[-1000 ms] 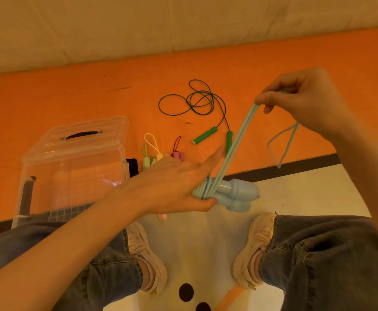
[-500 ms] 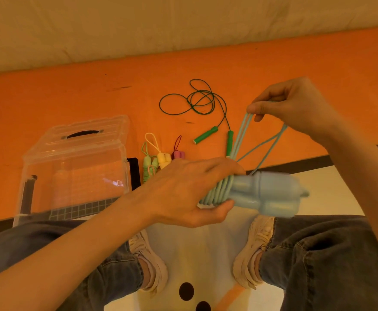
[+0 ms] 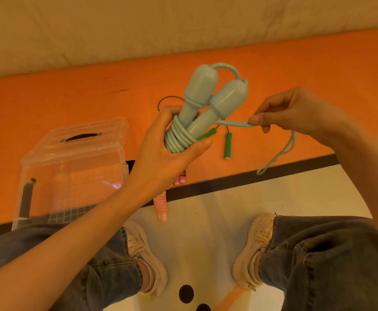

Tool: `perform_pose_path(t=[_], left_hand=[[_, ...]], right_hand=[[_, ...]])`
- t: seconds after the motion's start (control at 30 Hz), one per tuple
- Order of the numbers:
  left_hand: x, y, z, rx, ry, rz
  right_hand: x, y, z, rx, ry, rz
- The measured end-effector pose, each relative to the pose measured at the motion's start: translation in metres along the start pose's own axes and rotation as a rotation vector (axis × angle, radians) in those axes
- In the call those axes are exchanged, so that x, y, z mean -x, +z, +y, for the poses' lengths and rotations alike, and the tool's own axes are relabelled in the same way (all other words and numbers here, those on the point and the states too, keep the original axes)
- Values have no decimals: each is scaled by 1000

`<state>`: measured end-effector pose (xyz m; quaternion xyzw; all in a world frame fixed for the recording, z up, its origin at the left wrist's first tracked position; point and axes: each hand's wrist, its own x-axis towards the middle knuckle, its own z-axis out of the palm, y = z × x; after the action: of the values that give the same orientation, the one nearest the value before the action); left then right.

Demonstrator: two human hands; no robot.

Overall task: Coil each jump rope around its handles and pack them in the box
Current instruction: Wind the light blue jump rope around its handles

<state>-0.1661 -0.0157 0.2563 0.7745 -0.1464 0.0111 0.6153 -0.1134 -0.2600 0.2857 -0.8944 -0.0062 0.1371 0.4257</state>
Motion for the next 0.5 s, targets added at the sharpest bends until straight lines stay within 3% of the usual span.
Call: perform_pose_path(t=[0.13,0.33,0.5], left_hand=[[-5,-1,-1,67,-59,82],[-12,-6,-9,45,-156,174],[-12,-7,-11,4,-159,157]], right_hand=[[4,3,-1,8,44,-156],[11,0,-5,-47,-49,-287],[12,1,-7,-7,-83,-428]])
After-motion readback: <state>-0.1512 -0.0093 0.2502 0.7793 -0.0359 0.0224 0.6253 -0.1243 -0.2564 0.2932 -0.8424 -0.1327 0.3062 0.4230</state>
